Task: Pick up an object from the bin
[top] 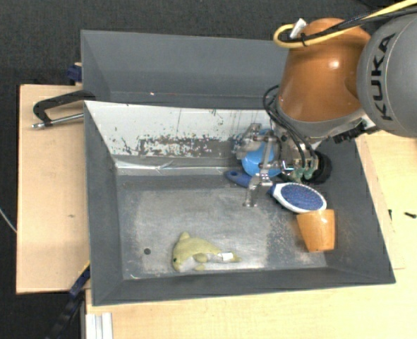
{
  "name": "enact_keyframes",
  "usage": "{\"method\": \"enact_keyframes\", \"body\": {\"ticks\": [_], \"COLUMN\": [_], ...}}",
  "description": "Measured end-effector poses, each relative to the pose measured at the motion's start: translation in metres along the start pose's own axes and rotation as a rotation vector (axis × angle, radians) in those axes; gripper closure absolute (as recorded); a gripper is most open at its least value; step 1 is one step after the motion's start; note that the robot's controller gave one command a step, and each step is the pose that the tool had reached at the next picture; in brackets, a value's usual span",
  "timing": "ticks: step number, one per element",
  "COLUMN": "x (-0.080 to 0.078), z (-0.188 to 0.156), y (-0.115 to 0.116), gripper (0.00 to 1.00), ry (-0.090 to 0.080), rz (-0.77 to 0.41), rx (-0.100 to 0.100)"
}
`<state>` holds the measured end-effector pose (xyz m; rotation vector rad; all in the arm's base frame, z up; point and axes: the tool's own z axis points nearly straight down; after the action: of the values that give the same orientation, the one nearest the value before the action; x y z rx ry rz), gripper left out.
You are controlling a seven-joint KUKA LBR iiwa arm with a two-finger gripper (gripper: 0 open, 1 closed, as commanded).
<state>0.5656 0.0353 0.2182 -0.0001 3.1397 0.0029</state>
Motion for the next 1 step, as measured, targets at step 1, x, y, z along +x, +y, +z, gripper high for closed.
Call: {"method": "enact_keyframes", "body": {"ticks": [1], "x": [-0.0097], "z": [0.1010], "y": [-0.0845], "gripper": [0.00], "ry": [0.007], "rz": [-0.075], "rx": [0.003]}}
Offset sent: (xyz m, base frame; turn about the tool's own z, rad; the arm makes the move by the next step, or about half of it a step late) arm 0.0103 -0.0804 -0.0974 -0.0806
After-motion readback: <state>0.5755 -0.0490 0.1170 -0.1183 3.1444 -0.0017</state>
